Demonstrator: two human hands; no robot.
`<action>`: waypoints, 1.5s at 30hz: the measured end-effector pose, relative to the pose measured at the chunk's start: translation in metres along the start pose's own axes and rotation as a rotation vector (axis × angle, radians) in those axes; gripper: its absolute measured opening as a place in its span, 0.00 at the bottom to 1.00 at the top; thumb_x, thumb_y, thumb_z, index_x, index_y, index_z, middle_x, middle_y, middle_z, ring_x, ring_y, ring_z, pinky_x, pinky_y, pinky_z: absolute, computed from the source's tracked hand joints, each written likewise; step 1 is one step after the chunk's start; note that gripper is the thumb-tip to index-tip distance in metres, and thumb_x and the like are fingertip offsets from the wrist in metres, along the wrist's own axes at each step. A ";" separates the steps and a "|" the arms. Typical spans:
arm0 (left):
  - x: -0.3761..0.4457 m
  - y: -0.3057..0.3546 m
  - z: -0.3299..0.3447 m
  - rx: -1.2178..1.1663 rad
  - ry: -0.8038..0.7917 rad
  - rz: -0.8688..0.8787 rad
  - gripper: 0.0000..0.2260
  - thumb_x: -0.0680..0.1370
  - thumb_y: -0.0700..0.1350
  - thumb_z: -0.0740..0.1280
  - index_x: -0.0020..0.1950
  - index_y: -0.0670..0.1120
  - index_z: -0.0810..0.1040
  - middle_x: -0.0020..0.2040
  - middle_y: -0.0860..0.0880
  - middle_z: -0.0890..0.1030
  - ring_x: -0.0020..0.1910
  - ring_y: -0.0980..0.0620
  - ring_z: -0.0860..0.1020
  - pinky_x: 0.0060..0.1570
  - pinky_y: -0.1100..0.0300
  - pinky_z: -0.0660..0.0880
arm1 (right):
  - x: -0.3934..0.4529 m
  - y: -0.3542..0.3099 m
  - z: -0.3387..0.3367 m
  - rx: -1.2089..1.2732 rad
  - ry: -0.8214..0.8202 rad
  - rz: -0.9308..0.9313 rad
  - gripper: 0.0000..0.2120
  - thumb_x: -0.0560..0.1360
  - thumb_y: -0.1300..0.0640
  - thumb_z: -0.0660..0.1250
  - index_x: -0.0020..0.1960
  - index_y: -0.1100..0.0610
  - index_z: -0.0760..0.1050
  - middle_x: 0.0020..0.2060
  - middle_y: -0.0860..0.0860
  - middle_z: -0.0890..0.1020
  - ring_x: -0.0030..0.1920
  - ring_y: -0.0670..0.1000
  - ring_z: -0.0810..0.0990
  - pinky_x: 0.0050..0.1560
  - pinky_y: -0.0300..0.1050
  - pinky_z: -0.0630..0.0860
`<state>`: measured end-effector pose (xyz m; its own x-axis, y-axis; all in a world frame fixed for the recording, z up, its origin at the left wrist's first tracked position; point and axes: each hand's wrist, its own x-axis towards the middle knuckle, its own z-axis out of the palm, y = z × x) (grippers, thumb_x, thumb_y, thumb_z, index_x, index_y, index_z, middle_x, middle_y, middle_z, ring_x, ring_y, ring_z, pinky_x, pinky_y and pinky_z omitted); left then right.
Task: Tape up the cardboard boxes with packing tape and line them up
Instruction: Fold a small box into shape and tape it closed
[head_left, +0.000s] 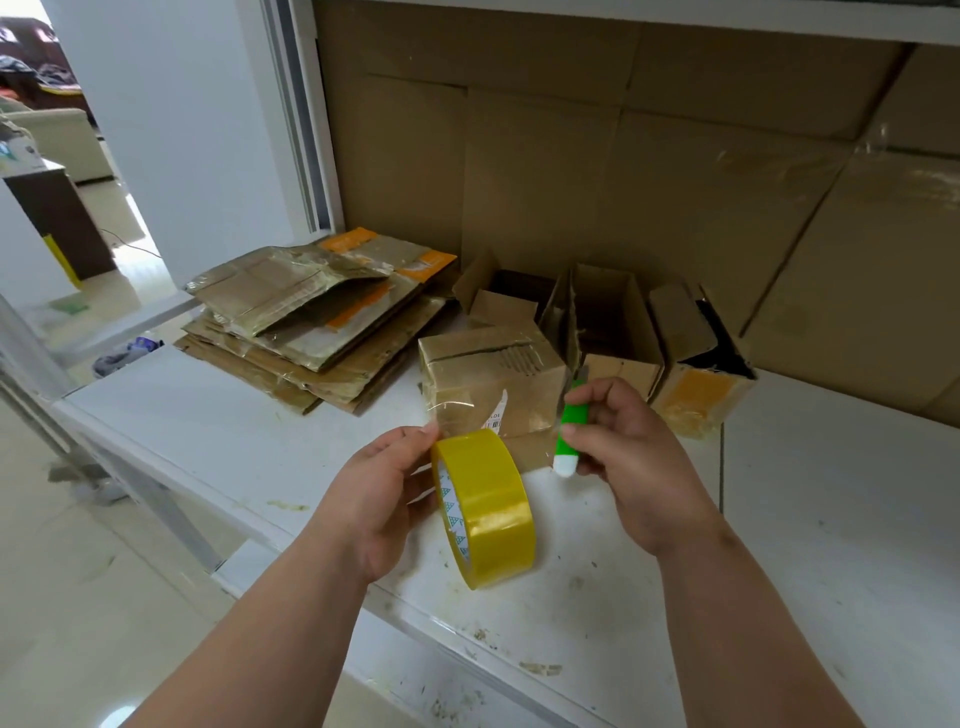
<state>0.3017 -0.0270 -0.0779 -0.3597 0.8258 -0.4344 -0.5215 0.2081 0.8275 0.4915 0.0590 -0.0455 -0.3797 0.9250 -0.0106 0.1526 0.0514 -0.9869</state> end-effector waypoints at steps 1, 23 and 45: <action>0.000 0.000 0.000 -0.002 0.003 0.004 0.07 0.80 0.45 0.65 0.49 0.44 0.82 0.51 0.42 0.85 0.52 0.44 0.81 0.61 0.47 0.75 | 0.001 -0.002 0.002 -0.015 -0.009 -0.012 0.15 0.77 0.64 0.67 0.53 0.45 0.72 0.46 0.49 0.81 0.43 0.52 0.81 0.48 0.56 0.80; 0.005 0.000 0.001 0.019 0.045 -0.010 0.06 0.78 0.43 0.67 0.50 0.43 0.83 0.54 0.39 0.84 0.52 0.43 0.80 0.65 0.44 0.73 | 0.012 -0.027 0.018 -0.506 -0.180 -0.156 0.03 0.76 0.51 0.70 0.47 0.43 0.78 0.40 0.44 0.79 0.41 0.44 0.76 0.39 0.40 0.70; 0.006 0.001 0.006 0.005 0.110 0.015 0.06 0.78 0.40 0.67 0.45 0.43 0.84 0.53 0.38 0.83 0.50 0.45 0.80 0.62 0.46 0.75 | 0.037 -0.049 0.046 -0.989 -0.264 -0.166 0.10 0.78 0.46 0.64 0.50 0.46 0.83 0.43 0.45 0.83 0.45 0.47 0.79 0.46 0.45 0.79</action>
<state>0.3037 -0.0188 -0.0769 -0.4504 0.7664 -0.4579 -0.5112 0.1991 0.8361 0.4277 0.0731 -0.0050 -0.6344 0.7720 -0.0390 0.7156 0.5675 -0.4073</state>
